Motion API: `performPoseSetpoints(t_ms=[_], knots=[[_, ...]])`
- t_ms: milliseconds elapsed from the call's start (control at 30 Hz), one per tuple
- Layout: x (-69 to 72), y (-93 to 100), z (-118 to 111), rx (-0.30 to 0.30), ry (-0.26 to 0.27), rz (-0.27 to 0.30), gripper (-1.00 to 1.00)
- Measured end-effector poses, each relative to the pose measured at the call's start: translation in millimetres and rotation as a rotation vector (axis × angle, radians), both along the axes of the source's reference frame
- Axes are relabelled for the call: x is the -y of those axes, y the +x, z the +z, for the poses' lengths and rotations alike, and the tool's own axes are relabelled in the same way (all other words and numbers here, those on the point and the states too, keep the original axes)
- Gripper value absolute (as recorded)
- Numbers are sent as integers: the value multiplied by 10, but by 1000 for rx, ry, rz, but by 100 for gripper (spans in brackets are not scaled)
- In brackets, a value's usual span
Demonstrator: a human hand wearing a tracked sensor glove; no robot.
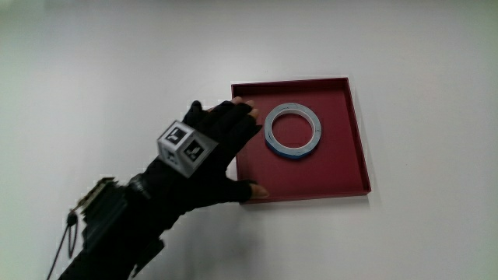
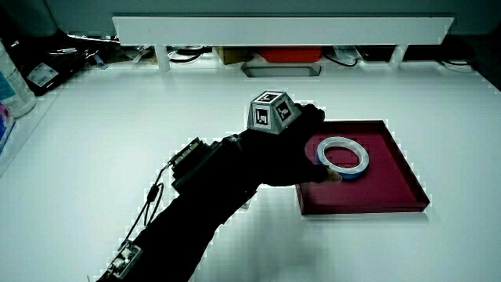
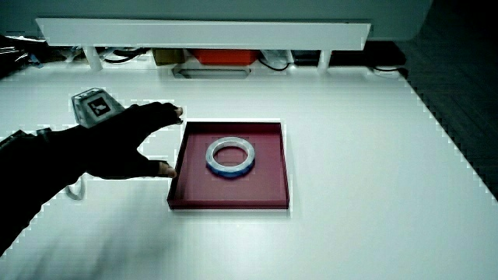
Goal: Pick blue tape
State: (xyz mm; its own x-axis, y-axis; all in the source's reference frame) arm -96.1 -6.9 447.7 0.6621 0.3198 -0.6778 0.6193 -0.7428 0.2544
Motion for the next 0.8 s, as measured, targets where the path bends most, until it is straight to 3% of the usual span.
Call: performPoseSetpoints(t_ms=[33,67,200,233,267,333,367,467,633,800], knots=[[30,58,-86,60,14,29,0],[42,82,27,-21,14,16,0],[116,308,-180,93,140,109,0],[111,312,150,-25,34,28,0],[129,375,147,14,72,72,0],[156,483,148,101,61,80,0],[165,531,49,154,79,96,0],[175,635,131,183,61,96,0],[184,758,220,294,35,102,0],[219,827,366,325,6,104,0]])
